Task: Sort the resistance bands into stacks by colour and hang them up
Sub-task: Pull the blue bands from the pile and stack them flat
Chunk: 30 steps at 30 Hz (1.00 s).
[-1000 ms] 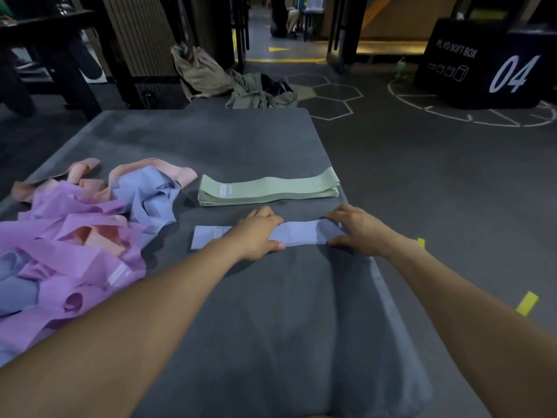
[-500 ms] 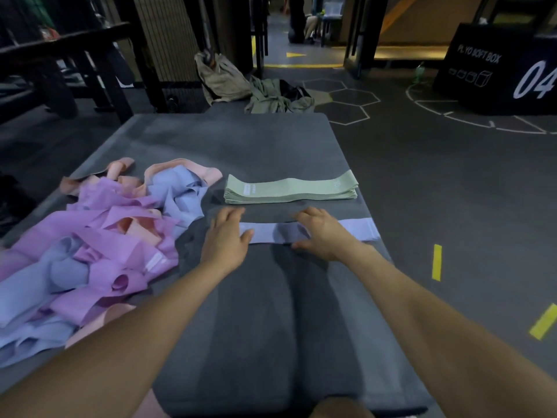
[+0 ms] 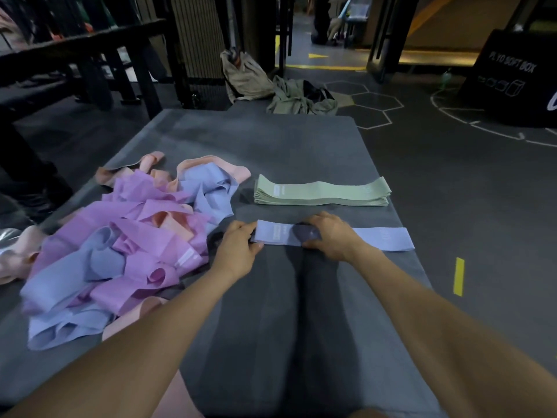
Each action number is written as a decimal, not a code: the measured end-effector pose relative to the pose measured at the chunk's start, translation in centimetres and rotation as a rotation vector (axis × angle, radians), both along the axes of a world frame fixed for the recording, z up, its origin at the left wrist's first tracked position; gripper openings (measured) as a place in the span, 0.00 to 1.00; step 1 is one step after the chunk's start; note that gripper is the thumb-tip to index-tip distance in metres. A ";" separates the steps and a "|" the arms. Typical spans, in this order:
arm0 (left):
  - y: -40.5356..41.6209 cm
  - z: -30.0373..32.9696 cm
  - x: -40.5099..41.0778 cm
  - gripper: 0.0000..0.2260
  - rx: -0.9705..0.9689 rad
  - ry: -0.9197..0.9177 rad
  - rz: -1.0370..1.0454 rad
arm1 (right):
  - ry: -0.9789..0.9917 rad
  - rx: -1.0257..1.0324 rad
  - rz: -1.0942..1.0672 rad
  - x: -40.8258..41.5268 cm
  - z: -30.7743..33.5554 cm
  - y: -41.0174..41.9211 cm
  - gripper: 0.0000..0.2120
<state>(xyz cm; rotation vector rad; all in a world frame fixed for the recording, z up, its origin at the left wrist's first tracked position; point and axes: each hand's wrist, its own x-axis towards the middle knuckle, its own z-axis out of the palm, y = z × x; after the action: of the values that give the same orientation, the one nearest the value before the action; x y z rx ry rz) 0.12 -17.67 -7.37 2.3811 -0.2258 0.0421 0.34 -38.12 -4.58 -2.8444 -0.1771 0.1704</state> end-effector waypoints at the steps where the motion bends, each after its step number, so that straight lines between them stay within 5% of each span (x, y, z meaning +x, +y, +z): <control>1: 0.0 0.0 0.0 0.21 0.003 -0.001 -0.002 | 0.002 0.004 -0.007 0.0 -0.1 -0.1 0.23; 24: 0.4 0.6 0.7 0.16 0.001 -0.034 0.046 | -0.006 -0.011 0.109 0.4 -0.3 0.6 0.21; 30: 0.6 0.8 0.3 0.23 0.143 -0.102 0.013 | -0.002 -0.008 0.116 0.4 -0.2 0.5 0.22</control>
<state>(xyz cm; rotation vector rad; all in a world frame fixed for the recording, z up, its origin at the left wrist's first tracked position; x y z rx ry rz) 0.39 -17.05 -6.59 2.5255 -0.2702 0.1589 0.73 -37.62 -4.81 -2.8430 -0.3426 0.1930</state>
